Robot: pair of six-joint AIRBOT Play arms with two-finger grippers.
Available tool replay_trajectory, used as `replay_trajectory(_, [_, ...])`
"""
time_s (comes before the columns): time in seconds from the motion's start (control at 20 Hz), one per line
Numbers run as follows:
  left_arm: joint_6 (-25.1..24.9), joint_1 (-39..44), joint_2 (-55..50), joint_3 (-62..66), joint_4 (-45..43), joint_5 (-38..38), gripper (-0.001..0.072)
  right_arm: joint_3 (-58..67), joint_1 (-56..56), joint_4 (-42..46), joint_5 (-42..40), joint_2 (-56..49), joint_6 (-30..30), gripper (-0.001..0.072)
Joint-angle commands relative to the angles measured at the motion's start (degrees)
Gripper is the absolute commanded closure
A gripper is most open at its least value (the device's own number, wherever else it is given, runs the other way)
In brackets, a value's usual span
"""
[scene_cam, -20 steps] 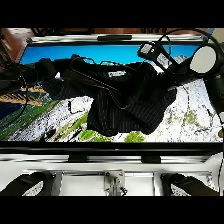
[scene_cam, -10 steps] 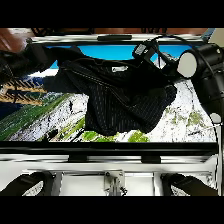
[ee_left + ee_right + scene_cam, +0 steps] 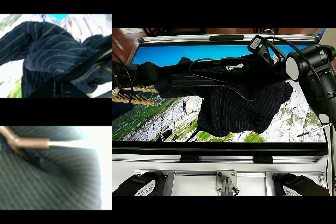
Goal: Fold the shirts.
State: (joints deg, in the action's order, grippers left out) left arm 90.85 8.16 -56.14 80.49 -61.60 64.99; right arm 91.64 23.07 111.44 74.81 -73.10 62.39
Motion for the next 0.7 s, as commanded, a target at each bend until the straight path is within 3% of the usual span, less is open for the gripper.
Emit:
replay_trajectory(0.0, [-0.26,-0.11,-0.04,0.07,5.79,1.27,0.0651,0.02,0.04,5.35,-1.11,-0.07,2.49,0.0606])
replay_trajectory(0.35, [-0.42,3.80,-0.02,0.07,22.23,-11.04,0.0651,0.02,5.66,11.21,-2.45,-3.43,5.92,0.0606])
replay_trajectory(0.65, [-0.39,4.07,-0.20,0.04,22.64,-11.34,0.0651,0.02,6.14,15.45,-4.11,-3.45,10.91,0.0606])
